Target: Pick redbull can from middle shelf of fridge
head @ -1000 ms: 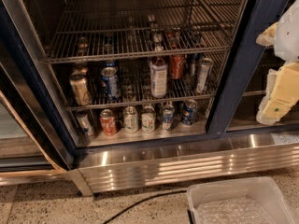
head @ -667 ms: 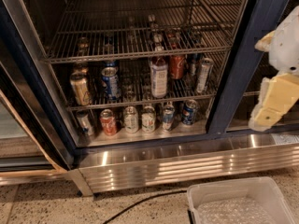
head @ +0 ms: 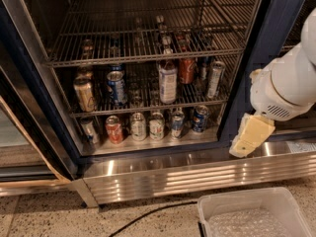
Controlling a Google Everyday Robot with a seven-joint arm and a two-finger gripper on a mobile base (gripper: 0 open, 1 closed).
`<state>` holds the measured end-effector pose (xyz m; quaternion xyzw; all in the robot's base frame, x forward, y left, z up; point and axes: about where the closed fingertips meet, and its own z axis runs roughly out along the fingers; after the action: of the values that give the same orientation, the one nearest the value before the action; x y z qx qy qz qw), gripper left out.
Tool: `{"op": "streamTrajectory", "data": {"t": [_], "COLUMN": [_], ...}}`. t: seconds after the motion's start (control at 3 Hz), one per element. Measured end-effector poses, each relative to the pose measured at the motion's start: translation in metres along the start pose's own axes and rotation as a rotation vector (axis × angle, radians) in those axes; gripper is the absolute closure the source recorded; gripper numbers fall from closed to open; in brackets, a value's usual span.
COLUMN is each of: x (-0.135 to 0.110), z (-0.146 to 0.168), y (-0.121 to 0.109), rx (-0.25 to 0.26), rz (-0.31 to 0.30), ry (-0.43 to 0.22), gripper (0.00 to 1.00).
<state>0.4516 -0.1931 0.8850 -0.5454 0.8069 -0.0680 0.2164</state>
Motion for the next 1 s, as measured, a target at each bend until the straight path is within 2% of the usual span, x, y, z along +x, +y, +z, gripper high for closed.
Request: {"op": "streamTrajectory", "data": {"t": [0.33,0.67,1.0], "x": [-0.008,-0.028,-0.04], "z": [0.016,0.047,0.081], "y": [0.009,0.018,0.016], "rx": [-0.019,-0.039,-0.037], "rz": [0.035,0.107,0.179], "ry": [-0.033,-0.111,-0.198], "gripper": [0.0,0.0,0.0]}}
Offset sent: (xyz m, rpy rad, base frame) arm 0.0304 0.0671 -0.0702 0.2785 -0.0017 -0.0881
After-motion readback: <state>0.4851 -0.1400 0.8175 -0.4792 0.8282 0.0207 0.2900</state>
